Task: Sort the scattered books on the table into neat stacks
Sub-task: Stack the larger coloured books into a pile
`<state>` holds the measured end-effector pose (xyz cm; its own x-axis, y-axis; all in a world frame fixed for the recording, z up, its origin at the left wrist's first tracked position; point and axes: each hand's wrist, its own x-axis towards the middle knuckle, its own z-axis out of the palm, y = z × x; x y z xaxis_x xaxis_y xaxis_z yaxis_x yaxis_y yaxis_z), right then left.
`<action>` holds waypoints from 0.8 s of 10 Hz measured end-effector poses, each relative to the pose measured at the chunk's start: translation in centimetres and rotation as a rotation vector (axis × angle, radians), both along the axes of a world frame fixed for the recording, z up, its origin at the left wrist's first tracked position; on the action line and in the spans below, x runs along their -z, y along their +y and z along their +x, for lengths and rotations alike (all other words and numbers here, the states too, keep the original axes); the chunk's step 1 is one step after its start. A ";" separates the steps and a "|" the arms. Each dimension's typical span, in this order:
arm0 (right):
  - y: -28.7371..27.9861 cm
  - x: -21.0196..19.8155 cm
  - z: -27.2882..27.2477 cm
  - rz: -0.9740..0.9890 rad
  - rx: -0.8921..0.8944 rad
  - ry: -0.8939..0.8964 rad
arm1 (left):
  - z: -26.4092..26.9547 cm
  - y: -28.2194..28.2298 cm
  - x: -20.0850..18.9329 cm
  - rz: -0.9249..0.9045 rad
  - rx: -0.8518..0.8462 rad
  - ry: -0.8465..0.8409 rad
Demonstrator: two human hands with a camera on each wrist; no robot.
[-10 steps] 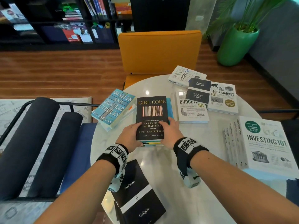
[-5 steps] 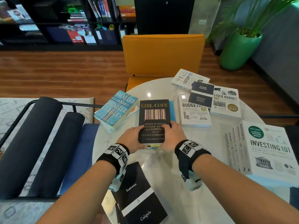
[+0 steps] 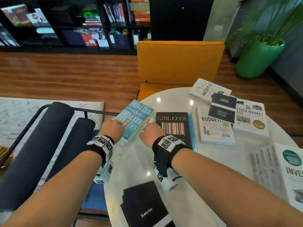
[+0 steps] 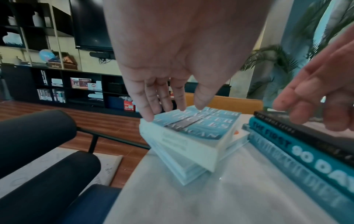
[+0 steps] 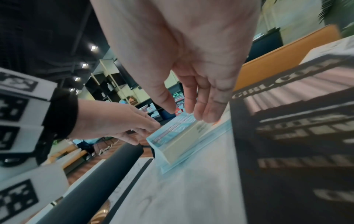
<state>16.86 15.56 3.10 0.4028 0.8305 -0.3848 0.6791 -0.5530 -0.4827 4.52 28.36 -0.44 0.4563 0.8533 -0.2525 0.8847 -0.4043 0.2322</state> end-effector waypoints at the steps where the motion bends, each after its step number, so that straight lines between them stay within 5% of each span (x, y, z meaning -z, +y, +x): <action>1: 2.4 1.0 -1.1 -0.066 -0.014 0.037 | -0.4 1.9 1.7 0.004 -0.005 0.183; 4: 5.9 3.8 -2.4 -0.107 0.241 0.296 | -0.8 4.9 4.7 -0.185 -0.106 0.002; 8: 5.5 4.3 -3.2 -0.017 0.453 0.552 | -1.5 3.7 2.7 -0.154 -0.135 -0.078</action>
<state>13.66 21.05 -1.20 0.4494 0.6199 -0.6433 0.0402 -0.7334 -0.6786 3.03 32.01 -3.15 0.3633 0.8622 -0.3530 0.9054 -0.2375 0.3518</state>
